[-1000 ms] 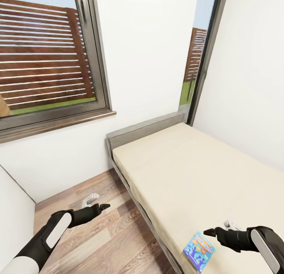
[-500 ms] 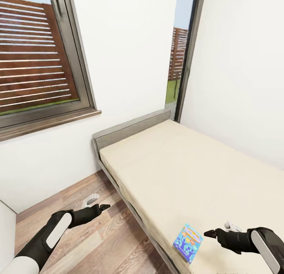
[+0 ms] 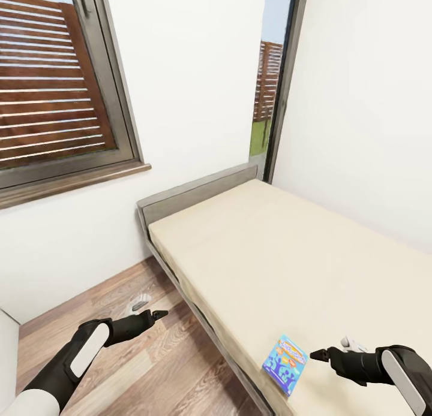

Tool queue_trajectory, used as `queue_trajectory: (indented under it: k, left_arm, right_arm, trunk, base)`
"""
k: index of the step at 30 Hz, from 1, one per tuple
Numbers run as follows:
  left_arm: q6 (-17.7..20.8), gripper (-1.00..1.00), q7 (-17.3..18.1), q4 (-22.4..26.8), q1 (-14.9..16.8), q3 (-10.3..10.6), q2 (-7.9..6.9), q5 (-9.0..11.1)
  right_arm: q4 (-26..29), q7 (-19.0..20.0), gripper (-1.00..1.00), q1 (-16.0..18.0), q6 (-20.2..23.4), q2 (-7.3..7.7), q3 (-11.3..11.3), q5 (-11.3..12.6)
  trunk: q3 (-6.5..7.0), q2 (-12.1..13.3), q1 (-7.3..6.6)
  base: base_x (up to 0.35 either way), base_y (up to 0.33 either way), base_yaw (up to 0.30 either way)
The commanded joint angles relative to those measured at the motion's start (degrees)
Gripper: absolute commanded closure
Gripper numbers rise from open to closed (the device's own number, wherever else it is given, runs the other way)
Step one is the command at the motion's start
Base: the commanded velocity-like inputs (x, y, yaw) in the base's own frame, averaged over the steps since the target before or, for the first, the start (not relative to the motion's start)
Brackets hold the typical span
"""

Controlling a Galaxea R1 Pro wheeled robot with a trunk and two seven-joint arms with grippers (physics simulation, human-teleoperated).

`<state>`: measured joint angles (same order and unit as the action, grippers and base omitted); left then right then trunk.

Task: Put all the toys in the child's room - the three board games (two on the bed and one on the table), the two jigsaw puzzles on the table, and the tennis ball on the table - inside the toy box on the table in the child's room.

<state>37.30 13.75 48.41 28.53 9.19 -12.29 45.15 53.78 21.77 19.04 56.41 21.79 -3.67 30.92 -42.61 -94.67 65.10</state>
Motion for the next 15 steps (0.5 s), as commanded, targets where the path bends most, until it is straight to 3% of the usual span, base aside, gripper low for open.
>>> queue_trajectory:
  k: [1,8,15]
  left_arm:
    - [0.1,-1.0,0.1,0.0,0.0,0.1,-0.05,0.1]
    - [0.1,-1.0,0.1,0.0,0.0,0.0,-0.08,0.1]
    - [0.1,-1.0,0.1,0.0,0.0,-0.1,-0.1,0.1]
  right_arm:
    - [0.0,0.6,-1.0,0.0,0.2,-0.01,-0.1,-0.5]
    - [0.1,0.7,-1.0,0.0,0.2,-0.08,0.0,-0.4]
    - [0.4,0.9,-1.0,0.0,0.1,-0.66,0.2,-0.3]
  trunk:
    - [-0.23,-0.4,0.22]
    - [-1.49,-3.2,1.76]
    - [-1.49,-3.2,1.76]
  base:
    - [0.0,0.0,-0.01]
    - [0.0,0.0,-0.005]
    - [0.0,0.0,-0.001]
